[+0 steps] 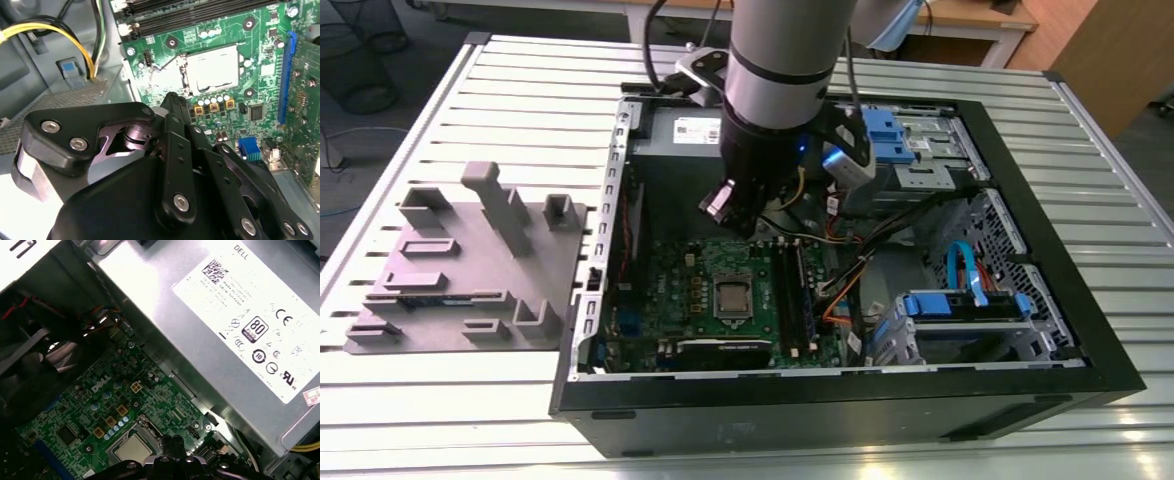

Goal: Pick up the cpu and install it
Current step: 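Install the first cpu locking lever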

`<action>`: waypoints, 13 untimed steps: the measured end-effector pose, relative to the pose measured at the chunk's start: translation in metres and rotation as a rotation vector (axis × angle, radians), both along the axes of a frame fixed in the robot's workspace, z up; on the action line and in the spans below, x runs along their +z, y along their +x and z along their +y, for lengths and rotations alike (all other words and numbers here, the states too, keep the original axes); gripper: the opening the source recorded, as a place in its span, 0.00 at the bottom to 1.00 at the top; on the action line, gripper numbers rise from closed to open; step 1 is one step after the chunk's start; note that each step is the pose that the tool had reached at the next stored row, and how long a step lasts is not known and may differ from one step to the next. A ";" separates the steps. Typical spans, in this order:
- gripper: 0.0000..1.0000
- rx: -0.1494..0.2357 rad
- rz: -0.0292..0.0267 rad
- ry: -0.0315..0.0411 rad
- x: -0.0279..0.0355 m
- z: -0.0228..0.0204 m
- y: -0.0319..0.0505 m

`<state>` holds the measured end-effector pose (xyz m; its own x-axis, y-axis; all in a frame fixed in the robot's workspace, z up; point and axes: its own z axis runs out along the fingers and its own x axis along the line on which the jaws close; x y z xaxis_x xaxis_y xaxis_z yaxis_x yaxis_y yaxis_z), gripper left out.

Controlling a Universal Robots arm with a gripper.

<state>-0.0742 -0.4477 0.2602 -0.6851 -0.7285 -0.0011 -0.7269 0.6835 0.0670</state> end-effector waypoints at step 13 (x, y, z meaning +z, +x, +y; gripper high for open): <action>0.11 0.034 -0.0069 0.0207 -0.0006 0.0049 0.0088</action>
